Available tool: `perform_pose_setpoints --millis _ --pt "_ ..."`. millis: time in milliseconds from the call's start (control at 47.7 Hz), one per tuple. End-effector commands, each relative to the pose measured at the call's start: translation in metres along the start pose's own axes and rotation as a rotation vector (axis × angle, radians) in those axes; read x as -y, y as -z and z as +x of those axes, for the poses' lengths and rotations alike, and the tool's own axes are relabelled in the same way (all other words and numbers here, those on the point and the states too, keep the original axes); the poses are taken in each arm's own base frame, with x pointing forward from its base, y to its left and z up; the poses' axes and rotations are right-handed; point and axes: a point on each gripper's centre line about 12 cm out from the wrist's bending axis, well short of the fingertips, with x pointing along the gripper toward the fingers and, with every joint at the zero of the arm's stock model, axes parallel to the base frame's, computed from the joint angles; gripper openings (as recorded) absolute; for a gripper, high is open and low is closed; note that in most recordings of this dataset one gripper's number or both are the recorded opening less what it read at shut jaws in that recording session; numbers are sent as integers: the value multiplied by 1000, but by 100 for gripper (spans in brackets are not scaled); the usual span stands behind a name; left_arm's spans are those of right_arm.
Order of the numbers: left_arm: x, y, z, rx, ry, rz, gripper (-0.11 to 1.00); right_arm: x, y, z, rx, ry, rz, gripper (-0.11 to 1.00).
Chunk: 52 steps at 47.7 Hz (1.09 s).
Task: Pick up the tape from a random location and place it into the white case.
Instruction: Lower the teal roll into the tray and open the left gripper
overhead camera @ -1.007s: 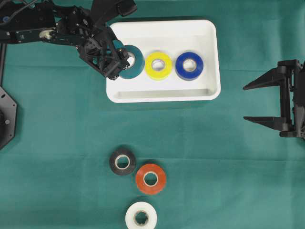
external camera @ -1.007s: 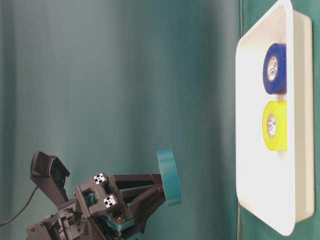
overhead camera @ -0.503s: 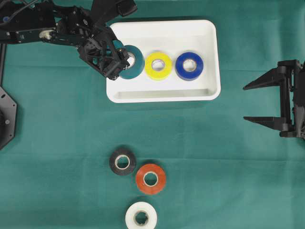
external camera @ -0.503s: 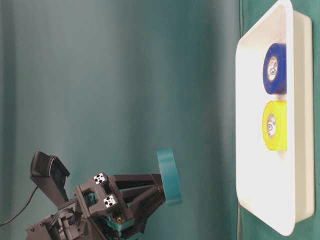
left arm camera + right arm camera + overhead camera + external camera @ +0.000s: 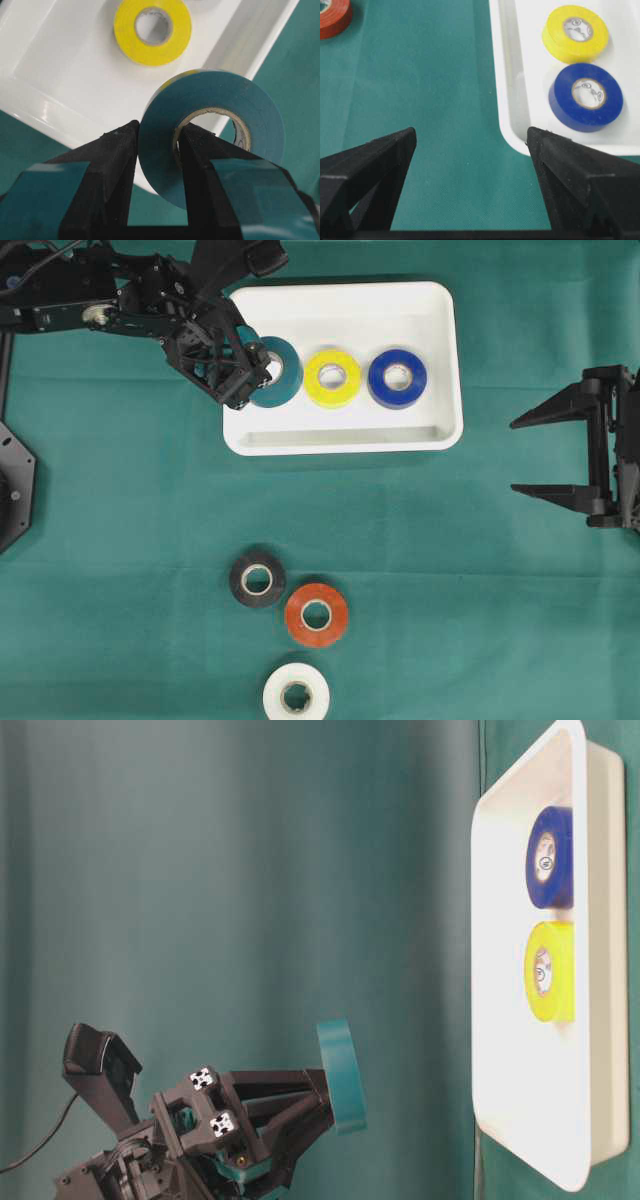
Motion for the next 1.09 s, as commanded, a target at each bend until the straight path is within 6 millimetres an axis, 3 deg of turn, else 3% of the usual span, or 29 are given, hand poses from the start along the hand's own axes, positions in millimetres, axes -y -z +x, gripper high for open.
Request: perform_pose_setpoints --millis 0,252,608,1070 --pt "3 -5 -8 30 13 1 20 -1 -11 -1 26 -2 -2 88" --pt "0 2 4 15 8 -1 20 -1 -11 -1 26 -2 -2 88" --pt "-10 24 56 -19 -7 -6 20 -1 -11 -1 26 -2 -2 88" --pt "-33 42 105 -59 -42 -40 20 -1 -11 -1 29 -3 -1 88"
